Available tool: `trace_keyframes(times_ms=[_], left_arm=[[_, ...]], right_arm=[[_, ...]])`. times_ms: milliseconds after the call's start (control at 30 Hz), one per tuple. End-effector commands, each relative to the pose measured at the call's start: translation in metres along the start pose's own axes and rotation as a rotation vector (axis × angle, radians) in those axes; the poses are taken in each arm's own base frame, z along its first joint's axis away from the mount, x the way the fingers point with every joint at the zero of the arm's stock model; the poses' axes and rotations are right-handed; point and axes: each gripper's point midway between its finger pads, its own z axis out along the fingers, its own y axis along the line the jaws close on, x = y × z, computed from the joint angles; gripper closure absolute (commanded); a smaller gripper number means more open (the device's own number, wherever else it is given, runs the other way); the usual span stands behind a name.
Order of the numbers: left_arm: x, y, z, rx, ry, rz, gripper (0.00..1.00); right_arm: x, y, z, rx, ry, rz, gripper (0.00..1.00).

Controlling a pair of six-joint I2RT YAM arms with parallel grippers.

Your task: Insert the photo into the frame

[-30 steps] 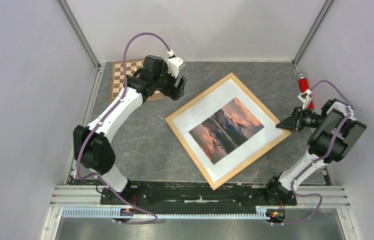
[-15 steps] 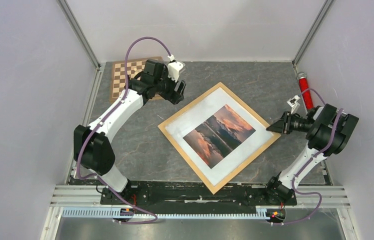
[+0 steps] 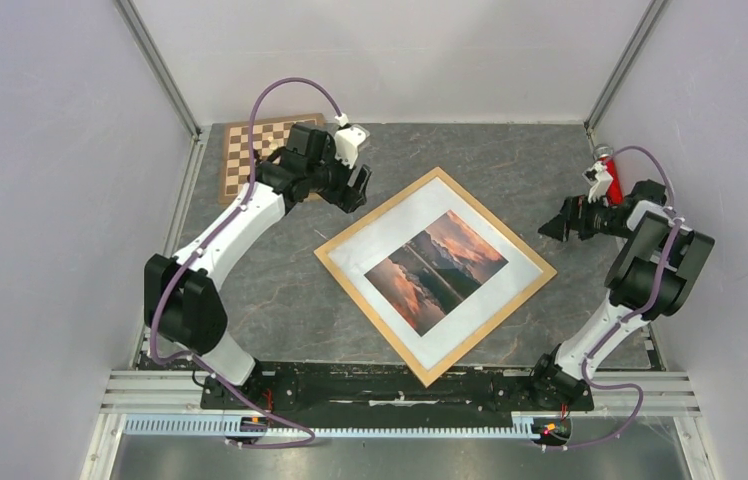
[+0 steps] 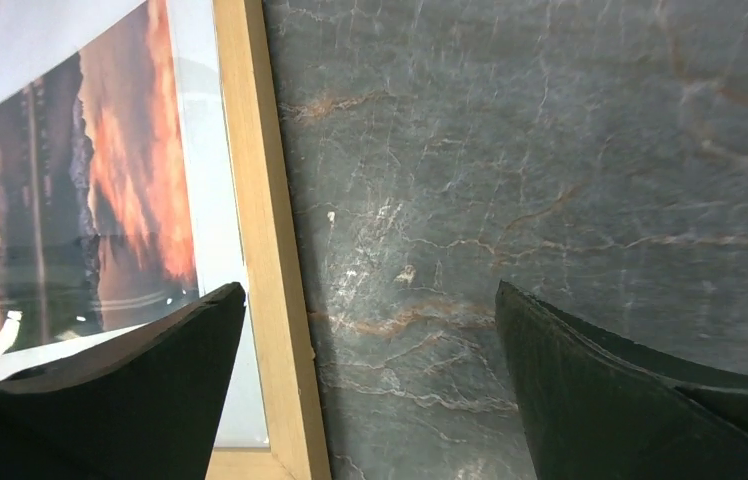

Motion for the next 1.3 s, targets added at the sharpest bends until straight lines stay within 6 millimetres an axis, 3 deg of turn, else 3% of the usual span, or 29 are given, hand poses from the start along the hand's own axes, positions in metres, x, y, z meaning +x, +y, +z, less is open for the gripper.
trace_keyframes(times_ms=[0, 133, 300, 400, 633, 933, 1100, 1267], left_arm=[[-0.014, 0.004, -0.016, -0.051, -0.061, 0.001, 0.18], [-0.009, 0.015, -0.030, -0.142, -0.071, -0.021, 0.14], [-0.002, 0.030, -0.061, -0.268, -0.142, -0.054, 0.06], [0.005, 0.031, -0.076, -0.303, -0.172, -0.058, 0.02], [0.028, 0.026, -0.093, -0.314, -0.143, -0.023, 0.02], [0.042, 0.015, -0.099, -0.277, -0.134, 0.001, 0.02], [0.037, 0.011, -0.100, -0.255, -0.149, 0.007, 0.02], [0.036, 0.010, -0.096, -0.242, -0.154, 0.006, 0.02]], right_arm=[[-0.051, 0.015, -0.016, 0.089, -0.027, -0.194, 0.02], [-0.069, 0.047, -0.023, 0.145, -0.036, -0.329, 0.02], [-0.086, 0.074, -0.035, 0.279, -0.065, -0.435, 0.02], [-0.085, 0.086, -0.044, 0.322, -0.060, -0.464, 0.02], [-0.024, 0.103, -0.041, 0.308, 0.087, -0.518, 0.02], [0.066, 0.092, -0.067, 0.400, 0.363, -0.628, 0.02], [0.093, 0.088, -0.079, 0.458, 0.431, -0.684, 0.03], [0.108, 0.069, -0.077, 0.509, 0.479, -0.683, 0.03]])
